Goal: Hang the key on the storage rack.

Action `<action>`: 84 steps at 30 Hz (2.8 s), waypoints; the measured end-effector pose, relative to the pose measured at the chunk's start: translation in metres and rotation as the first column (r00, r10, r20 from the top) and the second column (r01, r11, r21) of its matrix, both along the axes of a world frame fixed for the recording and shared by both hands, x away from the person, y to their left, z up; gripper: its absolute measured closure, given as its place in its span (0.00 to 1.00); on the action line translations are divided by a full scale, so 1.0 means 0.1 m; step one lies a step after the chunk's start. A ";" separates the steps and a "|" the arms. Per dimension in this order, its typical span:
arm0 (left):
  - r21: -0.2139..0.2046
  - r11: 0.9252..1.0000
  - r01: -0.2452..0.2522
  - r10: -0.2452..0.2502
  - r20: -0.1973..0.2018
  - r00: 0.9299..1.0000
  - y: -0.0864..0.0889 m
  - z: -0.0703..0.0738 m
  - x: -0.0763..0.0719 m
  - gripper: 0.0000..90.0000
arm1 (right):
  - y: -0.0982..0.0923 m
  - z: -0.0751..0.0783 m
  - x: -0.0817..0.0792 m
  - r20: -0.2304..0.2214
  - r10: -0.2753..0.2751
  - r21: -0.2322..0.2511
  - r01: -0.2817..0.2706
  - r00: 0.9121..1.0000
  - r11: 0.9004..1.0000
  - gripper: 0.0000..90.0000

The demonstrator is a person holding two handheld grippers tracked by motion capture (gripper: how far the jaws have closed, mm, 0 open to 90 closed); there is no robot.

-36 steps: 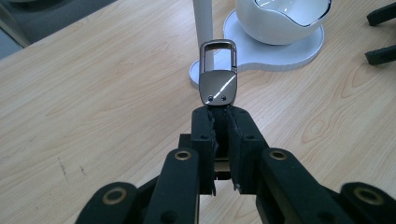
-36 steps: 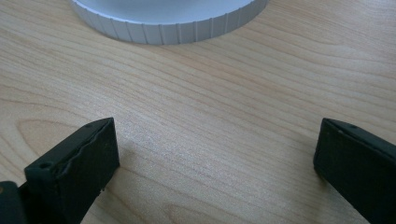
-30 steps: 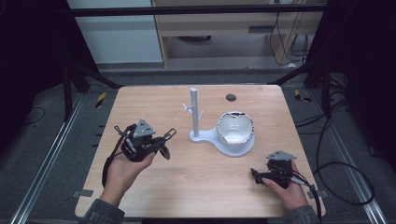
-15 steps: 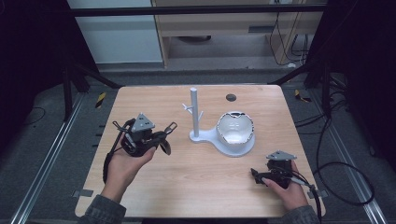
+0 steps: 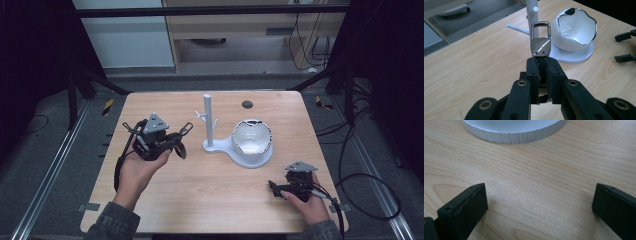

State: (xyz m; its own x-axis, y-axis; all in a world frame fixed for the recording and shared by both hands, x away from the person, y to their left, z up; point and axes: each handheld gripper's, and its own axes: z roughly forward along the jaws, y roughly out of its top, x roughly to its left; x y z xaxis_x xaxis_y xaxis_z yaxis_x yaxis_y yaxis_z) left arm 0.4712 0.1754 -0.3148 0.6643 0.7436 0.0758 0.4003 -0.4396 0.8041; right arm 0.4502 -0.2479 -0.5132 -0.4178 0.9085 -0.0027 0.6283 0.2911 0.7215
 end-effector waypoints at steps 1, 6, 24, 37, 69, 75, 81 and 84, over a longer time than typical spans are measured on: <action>-0.003 1.000 0.000 0.000 0.001 1.000 -0.01 0.01 0.01 0.90 | 0.00 0.00 0.00 0.000 0.000 0.000 0.000 1.000 1.000 0.00; -0.008 1.000 -0.003 0.003 0.003 1.000 -0.06 0.06 0.06 0.90 | 0.00 0.00 0.00 0.000 0.000 0.000 0.000 1.000 1.000 0.01; 0.005 1.000 -0.003 0.003 -0.002 1.000 -0.23 0.07 0.22 0.90 | 0.00 0.00 0.00 0.000 0.000 0.000 0.000 1.000 1.000 0.01; 0.000 1.000 -0.024 0.024 -0.016 1.000 -0.25 0.00 0.33 0.90 | 0.00 0.00 0.00 0.000 0.002 0.002 -0.002 1.000 1.000 0.01; 0.008 1.000 -0.030 0.030 -0.034 0.999 -0.40 -0.17 0.47 0.90 | 0.00 0.00 0.00 0.000 0.000 0.001 0.000 1.000 1.000 0.01; 0.001 0.999 -0.035 0.035 -0.038 0.999 -0.42 -0.22 0.49 0.90 | 0.00 0.00 0.00 0.000 0.002 0.001 -0.002 1.000 1.000 0.01; -0.007 0.999 -0.040 0.040 -0.040 0.998 -0.44 -0.27 0.51 0.90 | 0.00 0.00 0.00 0.000 0.002 0.001 -0.002 1.000 1.000 0.00; -0.002 0.999 -0.038 0.038 -0.039 0.998 -0.46 -0.28 0.53 0.90 | 0.00 0.00 0.00 0.000 0.000 0.000 0.000 1.000 1.000 0.00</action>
State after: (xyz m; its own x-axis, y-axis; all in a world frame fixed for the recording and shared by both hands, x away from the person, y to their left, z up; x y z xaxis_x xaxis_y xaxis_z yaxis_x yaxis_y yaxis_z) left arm 0.5238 0.1299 -0.3431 0.6379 0.7686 0.0480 0.4481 -0.4211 0.7886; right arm 0.4502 -0.2479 -0.5132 -0.4182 0.9084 -0.0028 0.6281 0.2914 0.7215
